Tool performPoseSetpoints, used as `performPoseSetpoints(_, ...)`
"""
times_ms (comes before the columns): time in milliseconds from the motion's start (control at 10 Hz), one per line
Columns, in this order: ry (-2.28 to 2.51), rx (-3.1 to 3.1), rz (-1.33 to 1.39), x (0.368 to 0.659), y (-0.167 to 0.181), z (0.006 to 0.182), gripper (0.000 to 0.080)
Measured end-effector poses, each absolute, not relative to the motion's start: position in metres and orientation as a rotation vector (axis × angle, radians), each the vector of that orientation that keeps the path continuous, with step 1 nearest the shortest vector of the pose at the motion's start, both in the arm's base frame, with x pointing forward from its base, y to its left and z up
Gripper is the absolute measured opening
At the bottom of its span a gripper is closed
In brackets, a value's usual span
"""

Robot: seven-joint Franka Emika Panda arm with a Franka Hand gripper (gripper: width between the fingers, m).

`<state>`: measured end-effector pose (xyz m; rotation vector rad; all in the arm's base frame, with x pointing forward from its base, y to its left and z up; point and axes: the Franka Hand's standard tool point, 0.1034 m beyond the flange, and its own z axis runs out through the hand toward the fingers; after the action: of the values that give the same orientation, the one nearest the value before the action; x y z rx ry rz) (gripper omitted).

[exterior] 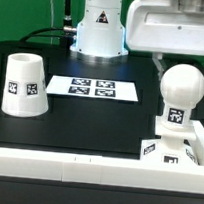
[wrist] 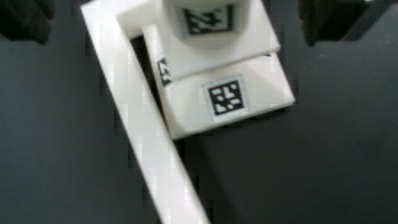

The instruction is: Assemble lamp

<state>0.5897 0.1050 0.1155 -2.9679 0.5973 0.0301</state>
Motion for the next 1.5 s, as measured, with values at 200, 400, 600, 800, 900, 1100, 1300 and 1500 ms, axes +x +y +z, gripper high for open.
performPoseSetpoints(200, 0.438, -2.994, 0.017, 0.593, 0.106, 0.115, 0.0698)
performPoseSetpoints(400, 0.428, -2.996, 0.019, 0.592, 0.106, 0.114, 0.0698)
performPoseSetpoints(600, 0.252, -3.033, 0.012, 0.575, 0.106, 0.110, 0.0698)
performPoseSetpoints(800, 0.049, -3.051, 0.027, 0.546, 0.076, 0.119, 0.0698)
performPoseSetpoints(900, 0.057, -3.054, 0.040, 0.536, 0.061, 0.118, 0.0698)
performPoseSetpoints(1100, 0.075, -3.054, 0.043, 0.536, 0.055, 0.117, 0.0698)
performPoseSetpoints(1300, 0.074, -3.054, 0.045, 0.536, 0.055, 0.117, 0.0698)
performPoseSetpoints(1500, -0.120, -3.078, 0.044, 0.523, 0.045, 0.116, 0.0698)
